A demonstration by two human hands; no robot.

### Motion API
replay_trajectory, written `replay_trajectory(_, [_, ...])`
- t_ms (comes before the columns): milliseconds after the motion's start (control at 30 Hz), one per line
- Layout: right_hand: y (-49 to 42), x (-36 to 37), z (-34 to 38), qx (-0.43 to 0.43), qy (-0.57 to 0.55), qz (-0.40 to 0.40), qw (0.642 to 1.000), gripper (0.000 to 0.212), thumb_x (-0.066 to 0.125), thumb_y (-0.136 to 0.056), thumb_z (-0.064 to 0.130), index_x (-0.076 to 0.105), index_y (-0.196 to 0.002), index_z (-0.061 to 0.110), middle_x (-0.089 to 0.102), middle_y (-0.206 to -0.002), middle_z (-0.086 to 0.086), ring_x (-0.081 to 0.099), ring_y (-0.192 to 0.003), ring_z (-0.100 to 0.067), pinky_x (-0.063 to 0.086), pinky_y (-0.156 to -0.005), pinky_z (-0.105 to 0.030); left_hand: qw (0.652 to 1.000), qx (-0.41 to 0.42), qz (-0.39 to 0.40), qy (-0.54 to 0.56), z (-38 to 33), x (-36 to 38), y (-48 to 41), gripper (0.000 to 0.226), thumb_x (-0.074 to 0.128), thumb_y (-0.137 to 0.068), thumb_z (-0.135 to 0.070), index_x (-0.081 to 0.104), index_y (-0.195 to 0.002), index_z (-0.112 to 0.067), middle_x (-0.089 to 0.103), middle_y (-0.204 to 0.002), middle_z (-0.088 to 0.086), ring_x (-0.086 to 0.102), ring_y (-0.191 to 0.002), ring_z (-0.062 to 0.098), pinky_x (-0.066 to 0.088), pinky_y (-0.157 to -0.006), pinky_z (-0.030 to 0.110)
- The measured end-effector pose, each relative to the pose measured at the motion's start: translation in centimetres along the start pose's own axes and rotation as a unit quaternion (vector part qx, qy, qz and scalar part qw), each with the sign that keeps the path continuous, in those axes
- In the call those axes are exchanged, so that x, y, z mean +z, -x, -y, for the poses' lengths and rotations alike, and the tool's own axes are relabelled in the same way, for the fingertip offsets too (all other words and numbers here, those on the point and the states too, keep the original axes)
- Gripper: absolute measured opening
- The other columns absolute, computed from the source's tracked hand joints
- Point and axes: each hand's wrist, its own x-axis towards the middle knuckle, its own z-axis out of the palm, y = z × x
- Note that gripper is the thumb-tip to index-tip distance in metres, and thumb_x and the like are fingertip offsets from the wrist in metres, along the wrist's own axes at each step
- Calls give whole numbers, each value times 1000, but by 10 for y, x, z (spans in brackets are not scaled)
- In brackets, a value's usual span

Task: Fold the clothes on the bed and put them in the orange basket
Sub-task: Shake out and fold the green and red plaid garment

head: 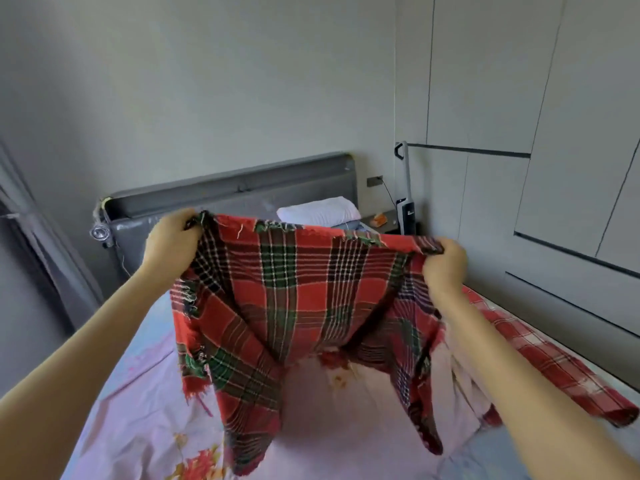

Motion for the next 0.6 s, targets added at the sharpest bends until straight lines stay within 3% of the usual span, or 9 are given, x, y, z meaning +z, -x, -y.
replay_trajectory(100, [-18, -12, 68, -188, -90, -26, 978, 24, 45, -81, -7, 57, -84, 13, 52, -69, 8, 47, -61, -5, 32, -53, -23, 996, -81, 16, 37, 32, -6, 5, 38, 49, -96, -31, 56, -66, -8, 46, -54, 10, 44, -53, 23, 44, -60, 40])
replay_trajectory(200, [-24, -6, 61, -297, 119, 117, 940, 8, 54, -85, 3, 61, -81, 5, 63, -69, -6, 57, -63, -23, 41, -56, -32, 986, -149, 51, 62, 58, -19, 13, 45, 55, -89, -46, 63, -71, -6, 46, -46, 7, 45, -46, 22, 45, -49, 32])
replay_trajectory(267, [-31, -1, 44, -287, 224, 260, 894, 19, 64, -84, 23, 66, -79, 4, 66, -73, -12, 62, -72, -31, 42, -60, -34, 972, -179, 110, 103, 76, -26, 18, 37, 62, -85, -45, 68, -74, -10, 56, -50, 6, 53, -45, 21, 43, -44, 21])
replay_trajectory(333, [-28, 1, 29, -240, 264, 408, 840, 48, 70, -72, 53, 68, -82, 6, 67, -80, -11, 63, -77, -26, 38, -62, -31, 963, -180, 171, 103, 91, -27, 23, 22, 72, -77, -42, 71, -75, -21, 69, -61, -5, 65, -57, 13, 52, -56, 17])
replay_trajectory(400, [-20, 7, 12, -190, 317, 516, 773, 64, 75, -65, 56, 66, -109, 11, 67, -107, -5, 61, -98, -22, 42, -74, -28, 958, -161, 229, 61, 108, -24, 27, 22, 81, -67, -42, 70, -78, -25, 71, -65, -14, 66, -72, 16, 52, -71, 15])
replay_trajectory(433, [-18, 11, 2, -179, 362, 541, 738, 74, 79, -65, 49, 57, -124, 9, 60, -122, -5, 56, -111, -22, 42, -84, -27, 954, -144, 260, 38, 111, -22, 29, 23, 84, -65, -35, 69, -79, -24, 69, -65, -16, 64, -75, 18, 50, -69, 13])
replay_trajectory(500, [-14, 22, -25, -179, 445, 548, 685, 83, 82, -65, 41, 48, -132, 5, 52, -133, -7, 51, -118, -25, 43, -95, -31, 949, -87, 299, -43, 125, -12, 35, 37, 88, -57, -27, 67, -84, -14, 70, -75, -7, 63, -81, 22, 46, -68, 21])
replay_trajectory(600, [-12, 39, -66, -196, 532, 497, 657, 60, 74, -75, 41, 57, -122, 7, 62, -119, -12, 60, -106, -27, 50, -84, -31, 943, -24, 258, -211, 151, 10, 45, 36, 82, -66, -35, 57, -81, -14, 64, -82, 4, 61, -86, 28, 44, -71, 33])
